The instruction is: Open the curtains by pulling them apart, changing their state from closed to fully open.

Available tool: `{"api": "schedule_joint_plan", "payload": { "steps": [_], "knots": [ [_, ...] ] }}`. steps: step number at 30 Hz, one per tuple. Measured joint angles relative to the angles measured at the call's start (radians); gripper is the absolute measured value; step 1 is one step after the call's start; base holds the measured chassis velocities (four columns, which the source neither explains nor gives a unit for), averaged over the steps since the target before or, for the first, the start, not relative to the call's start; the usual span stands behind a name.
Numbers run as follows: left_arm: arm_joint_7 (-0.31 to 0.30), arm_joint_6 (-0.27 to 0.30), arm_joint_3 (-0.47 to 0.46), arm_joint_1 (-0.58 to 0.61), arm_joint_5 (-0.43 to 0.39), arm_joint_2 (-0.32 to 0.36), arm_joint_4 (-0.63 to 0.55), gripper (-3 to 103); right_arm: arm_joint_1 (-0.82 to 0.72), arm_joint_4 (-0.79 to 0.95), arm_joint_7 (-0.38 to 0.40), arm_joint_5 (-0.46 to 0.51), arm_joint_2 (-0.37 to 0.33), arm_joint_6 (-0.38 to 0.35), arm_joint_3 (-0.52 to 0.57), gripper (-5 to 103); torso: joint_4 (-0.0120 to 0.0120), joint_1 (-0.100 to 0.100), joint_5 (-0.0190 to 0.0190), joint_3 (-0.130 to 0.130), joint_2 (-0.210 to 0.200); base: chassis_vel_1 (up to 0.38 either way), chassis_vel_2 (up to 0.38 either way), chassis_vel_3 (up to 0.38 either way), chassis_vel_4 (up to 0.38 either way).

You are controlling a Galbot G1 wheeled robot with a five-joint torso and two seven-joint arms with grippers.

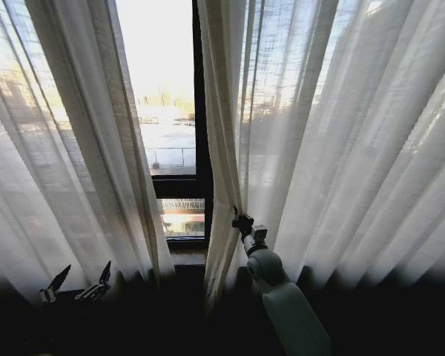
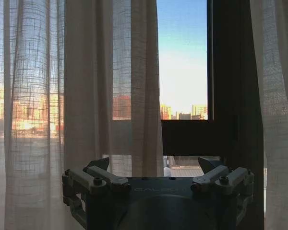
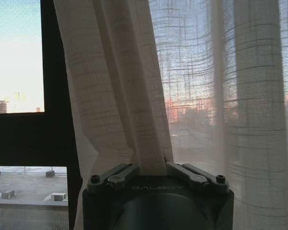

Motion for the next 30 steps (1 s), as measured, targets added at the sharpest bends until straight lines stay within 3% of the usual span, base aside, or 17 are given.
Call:
{"api": "schedule_joint_plan", "payload": {
  "steps": [30],
  "knots": [
    [0.005, -0.022, 0.003, 0.009, 0.013, -0.022, 0.000, 100, -0.019, 0.028, 0.000, 0.006, -0.028, 0.002, 0.018, 0, 0.0004, 0.000, -0.0006, 0.000, 0.000, -0.349, -0.356, 0.351, 0.359]
  ]
}}
